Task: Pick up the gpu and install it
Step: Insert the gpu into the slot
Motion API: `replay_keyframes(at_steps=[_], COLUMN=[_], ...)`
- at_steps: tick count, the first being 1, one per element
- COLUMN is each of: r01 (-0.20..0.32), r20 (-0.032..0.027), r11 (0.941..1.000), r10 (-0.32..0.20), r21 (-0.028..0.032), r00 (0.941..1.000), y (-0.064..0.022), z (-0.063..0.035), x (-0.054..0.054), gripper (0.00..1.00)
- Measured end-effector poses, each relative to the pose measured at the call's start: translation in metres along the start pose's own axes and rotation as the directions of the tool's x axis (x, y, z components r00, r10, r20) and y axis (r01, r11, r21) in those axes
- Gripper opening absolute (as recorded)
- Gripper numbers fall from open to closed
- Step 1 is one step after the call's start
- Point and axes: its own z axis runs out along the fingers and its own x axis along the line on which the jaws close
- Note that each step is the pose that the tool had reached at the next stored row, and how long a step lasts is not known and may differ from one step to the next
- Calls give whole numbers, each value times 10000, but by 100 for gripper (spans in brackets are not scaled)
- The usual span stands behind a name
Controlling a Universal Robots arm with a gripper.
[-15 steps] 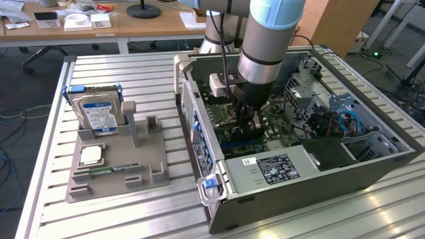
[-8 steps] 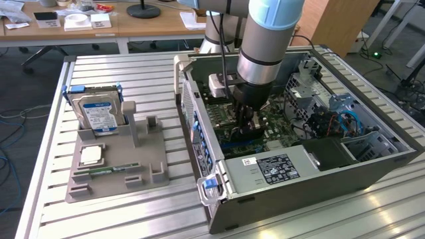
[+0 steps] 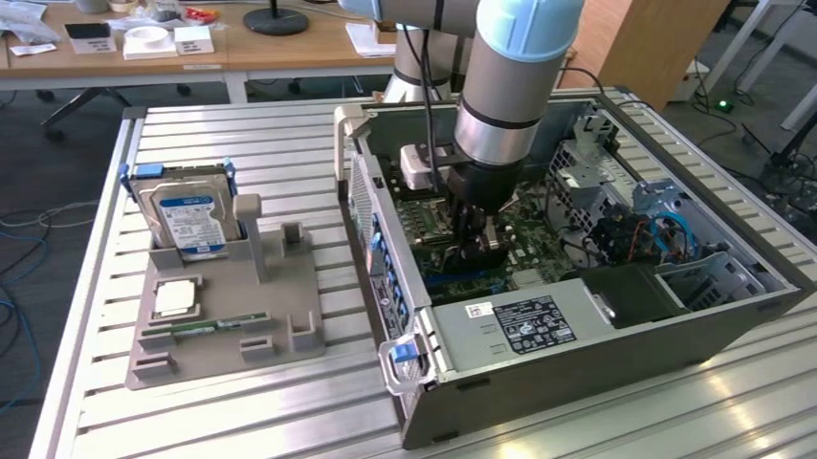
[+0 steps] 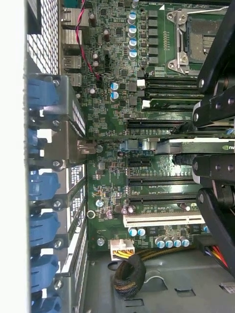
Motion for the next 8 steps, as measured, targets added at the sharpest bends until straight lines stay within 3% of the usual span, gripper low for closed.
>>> replay_keyframes(at_steps=[8], r01=[0], r20=[0], r11=[10000], r10=[0], r21=[0], r00=[10000], y=[0], z=[1], x=[-1], gripper=[26])
